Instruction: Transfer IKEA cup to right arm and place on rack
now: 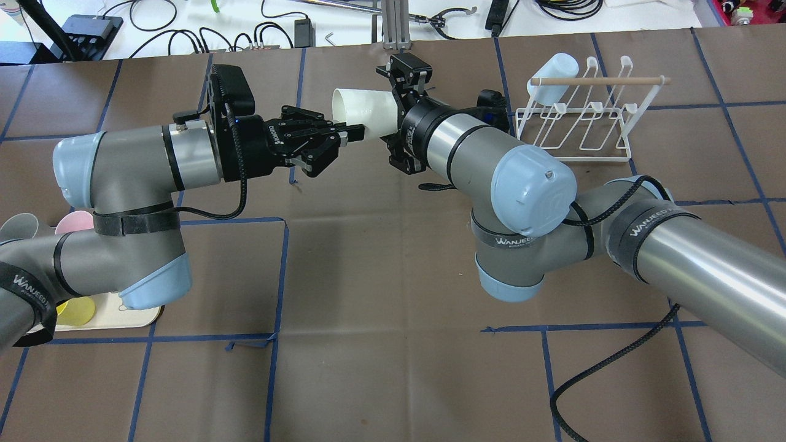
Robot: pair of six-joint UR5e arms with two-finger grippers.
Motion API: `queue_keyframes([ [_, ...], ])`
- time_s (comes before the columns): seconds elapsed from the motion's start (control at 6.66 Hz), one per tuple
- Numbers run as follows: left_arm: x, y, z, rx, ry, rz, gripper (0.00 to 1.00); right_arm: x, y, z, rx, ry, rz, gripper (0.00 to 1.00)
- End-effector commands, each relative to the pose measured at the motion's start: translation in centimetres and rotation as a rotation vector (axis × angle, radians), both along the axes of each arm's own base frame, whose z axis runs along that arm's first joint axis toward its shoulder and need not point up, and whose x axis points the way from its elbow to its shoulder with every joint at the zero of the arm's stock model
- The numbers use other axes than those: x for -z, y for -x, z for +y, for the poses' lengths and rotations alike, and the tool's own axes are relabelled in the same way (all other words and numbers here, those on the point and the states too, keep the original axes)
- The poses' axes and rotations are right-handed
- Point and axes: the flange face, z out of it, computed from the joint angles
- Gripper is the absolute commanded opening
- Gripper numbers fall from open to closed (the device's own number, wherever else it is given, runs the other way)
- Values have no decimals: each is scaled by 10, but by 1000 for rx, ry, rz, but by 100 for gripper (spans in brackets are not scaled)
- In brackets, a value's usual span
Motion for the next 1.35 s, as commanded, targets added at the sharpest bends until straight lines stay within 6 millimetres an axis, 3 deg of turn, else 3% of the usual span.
queue_keyframes([
  [0.0, 0, 0, 0, 0, 0, 0, 0, 0, -6, 5, -14, -2, 1, 99],
  [0.45, 0, 0, 0, -2, -6, 2, 0, -1, -9, 7, -23, 1, -2, 98],
  [0.75, -1, 0, 0, -2, -5, 4, 1, 0, -9, 7, -30, 3, -3, 73],
  [1.05, -1, 0, 0, -2, -6, 4, 2, 0, -9, 7, -30, 1, -2, 61],
  [1.2, -1, 0, 0, -2, -5, 4, 9, 0, -9, 7, -30, 1, -2, 51],
])
